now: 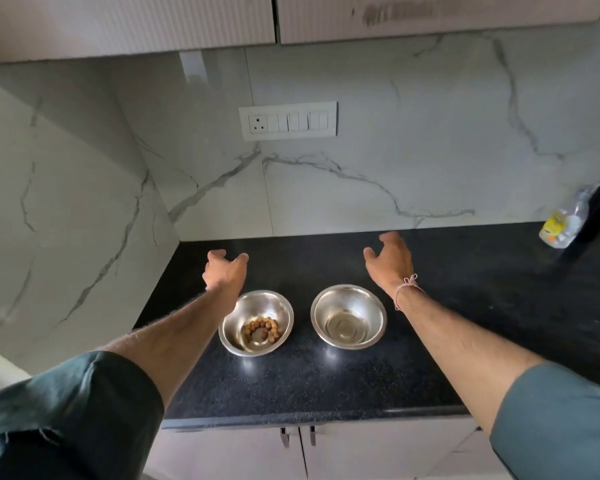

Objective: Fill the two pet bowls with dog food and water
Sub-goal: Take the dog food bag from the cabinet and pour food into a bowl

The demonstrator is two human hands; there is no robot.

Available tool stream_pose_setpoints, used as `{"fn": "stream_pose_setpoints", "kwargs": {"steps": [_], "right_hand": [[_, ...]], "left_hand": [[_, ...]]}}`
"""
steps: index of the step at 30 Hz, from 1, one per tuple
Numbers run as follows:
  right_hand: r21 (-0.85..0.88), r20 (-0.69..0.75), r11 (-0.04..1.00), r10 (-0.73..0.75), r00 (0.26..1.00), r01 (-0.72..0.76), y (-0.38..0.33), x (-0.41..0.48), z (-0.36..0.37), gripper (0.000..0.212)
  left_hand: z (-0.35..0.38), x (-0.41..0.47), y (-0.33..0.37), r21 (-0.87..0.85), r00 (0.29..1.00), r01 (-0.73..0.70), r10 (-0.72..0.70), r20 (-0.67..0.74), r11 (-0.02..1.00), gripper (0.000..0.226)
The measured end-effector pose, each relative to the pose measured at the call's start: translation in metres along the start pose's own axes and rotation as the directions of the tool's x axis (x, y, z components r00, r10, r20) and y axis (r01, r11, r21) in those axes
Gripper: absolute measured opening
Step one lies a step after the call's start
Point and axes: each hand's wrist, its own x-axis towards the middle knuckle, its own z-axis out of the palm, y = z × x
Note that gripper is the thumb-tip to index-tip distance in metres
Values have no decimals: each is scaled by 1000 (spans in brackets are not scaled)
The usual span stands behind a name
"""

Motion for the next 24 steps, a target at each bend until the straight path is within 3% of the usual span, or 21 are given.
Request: {"fn": "stream_pose_setpoints", "kwargs": {"steps": [6, 14, 20, 24], "right_hand": [[-9, -81, 980, -201, 976, 201, -70, 14, -44, 47], [-9, -165, 933, -357, 919, 361, -149, 32, -102, 56], [-83, -205, 874, -484, 850, 478, -204, 37, -129, 57], [-150, -186, 831, -556, 810, 536, -236, 37, -134, 58]], "left_hand": [[-3, -24, 96, -157, 979, -140, 161, 129, 978, 55], [-4, -48, 203, -304, 922, -256, 326, 209, 918, 57], [-7, -53, 264, -451, 880, -249, 395, 265, 857, 59], [-8, -58, 290, -620, 844, -112, 404, 353, 777, 30]]}}
